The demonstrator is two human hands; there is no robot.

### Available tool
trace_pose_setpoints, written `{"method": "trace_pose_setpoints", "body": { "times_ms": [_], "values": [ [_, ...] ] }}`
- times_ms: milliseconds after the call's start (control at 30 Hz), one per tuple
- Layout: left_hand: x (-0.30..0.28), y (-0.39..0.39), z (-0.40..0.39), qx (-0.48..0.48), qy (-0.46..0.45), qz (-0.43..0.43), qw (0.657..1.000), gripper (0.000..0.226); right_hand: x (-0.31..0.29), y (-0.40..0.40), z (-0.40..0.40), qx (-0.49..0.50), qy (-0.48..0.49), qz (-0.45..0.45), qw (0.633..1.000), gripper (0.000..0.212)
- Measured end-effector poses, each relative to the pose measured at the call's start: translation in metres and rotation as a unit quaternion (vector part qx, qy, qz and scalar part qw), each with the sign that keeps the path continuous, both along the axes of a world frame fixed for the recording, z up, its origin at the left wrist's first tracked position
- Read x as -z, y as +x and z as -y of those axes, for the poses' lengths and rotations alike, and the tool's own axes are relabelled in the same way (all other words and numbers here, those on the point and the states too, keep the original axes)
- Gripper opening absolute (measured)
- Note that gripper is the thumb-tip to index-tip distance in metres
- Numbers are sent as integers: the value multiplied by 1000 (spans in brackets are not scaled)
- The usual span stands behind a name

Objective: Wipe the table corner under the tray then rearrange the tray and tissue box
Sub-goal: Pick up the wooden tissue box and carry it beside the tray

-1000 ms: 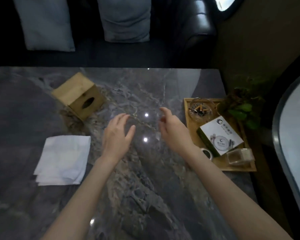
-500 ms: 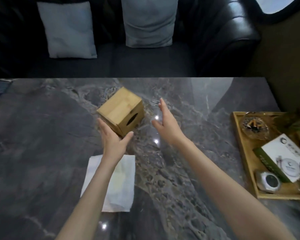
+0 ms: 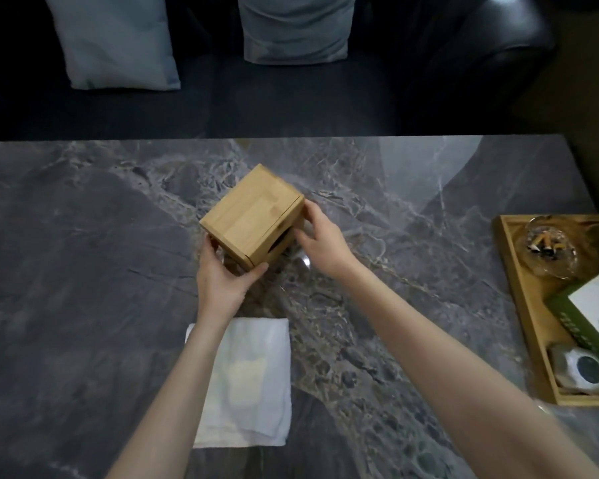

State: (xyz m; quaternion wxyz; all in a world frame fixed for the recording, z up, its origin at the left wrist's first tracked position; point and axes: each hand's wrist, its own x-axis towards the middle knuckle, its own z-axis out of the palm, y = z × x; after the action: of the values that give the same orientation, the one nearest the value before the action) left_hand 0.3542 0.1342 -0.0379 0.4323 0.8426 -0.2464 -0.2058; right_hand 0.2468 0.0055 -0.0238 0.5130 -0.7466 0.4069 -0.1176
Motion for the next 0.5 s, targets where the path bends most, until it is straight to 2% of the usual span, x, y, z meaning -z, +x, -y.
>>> {"method": "trace_pose_setpoints", "body": {
  "times_ms": [133, 267, 400, 500],
  "values": [
    [-7, -1, 1, -3, 9, 14, 1000, 93, -3, -3, -1, 4, -11, -1, 1000, 48],
    [-19, -3, 0, 2, 7, -25, 1000, 85, -19, -13, 1, 16, -14, 16, 1000, 43],
    [-28, -6, -4, 27, -8, -130, 991, 79, -39, -34, 2, 25, 16, 19, 999, 37],
    [-41, -18, -8, 47, -36, -223, 973, 51, -44, -60, -2, 40, 24, 9, 999, 32]
  ]
}}
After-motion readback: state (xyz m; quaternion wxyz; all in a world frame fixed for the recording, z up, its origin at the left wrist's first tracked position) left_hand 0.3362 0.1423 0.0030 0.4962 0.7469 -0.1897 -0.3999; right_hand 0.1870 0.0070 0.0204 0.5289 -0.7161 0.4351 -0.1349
